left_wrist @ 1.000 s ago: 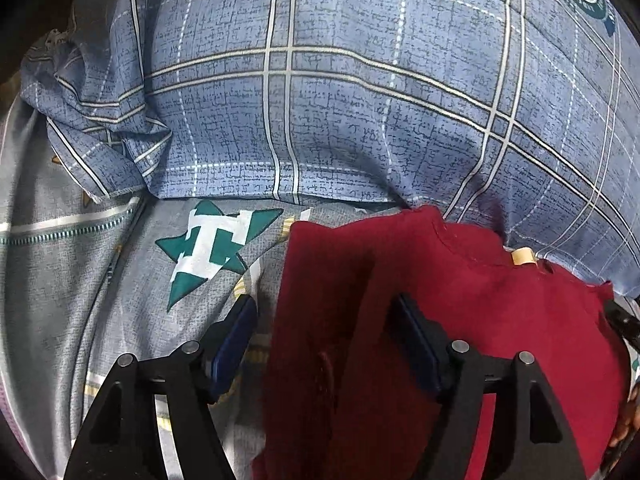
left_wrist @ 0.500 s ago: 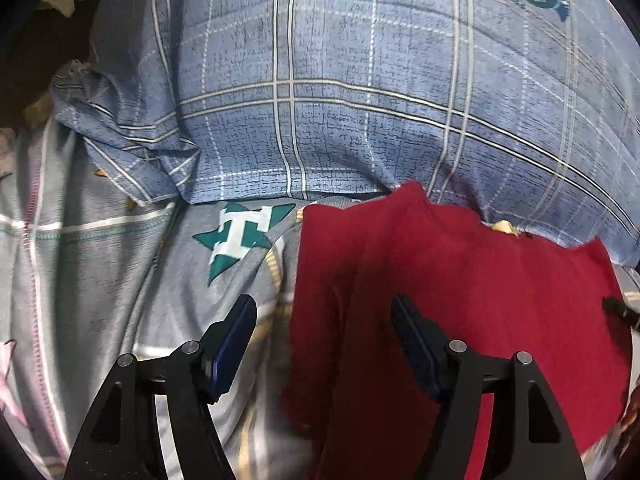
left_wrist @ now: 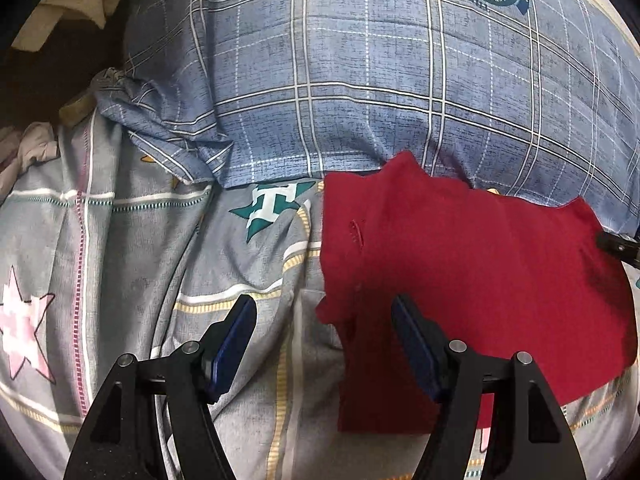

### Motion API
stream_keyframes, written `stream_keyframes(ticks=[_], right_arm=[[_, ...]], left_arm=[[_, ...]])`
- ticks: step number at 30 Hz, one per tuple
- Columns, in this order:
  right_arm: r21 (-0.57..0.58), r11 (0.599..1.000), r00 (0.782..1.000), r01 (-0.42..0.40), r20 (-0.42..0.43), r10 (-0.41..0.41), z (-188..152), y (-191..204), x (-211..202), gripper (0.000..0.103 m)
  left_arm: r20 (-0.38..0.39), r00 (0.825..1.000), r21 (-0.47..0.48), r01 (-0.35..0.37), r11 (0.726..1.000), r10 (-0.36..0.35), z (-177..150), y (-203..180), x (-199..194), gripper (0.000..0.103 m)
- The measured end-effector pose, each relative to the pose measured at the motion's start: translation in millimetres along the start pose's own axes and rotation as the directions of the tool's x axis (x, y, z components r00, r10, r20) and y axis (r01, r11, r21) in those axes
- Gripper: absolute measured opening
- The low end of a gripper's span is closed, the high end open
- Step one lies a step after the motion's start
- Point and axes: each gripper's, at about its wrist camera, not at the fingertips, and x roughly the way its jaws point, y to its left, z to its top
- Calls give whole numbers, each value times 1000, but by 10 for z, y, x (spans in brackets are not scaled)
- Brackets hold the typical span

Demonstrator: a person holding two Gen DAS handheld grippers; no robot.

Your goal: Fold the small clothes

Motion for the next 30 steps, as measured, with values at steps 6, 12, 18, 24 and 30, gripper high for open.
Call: stream_keyframes(ticks=[6,12,18,24,30], right_arm=[[30,998,999,47,-23,-46,121,-77,312,64],[85,990,991,114,-75,-108,199,-376,704,64],[14,988,986,152,-66,-151,164,-162,613,66],[-13,999,998,53,-45,-54,-76,58,111,72],[-63,998,997,-5,-77,0,-135,426,-143,72]], left_arm=[[-14,1000,-29,23,999,-23,34,66,215,71],[-5,1000,0,30,1000,-30,82,52,278,71],[-5,999,-4,39,999,-39,39,72,246,71],[-3,999,-15,44,999,-44,-8,100,147,70],[15,999,-29,50,998,-49,-59,173,7,70]])
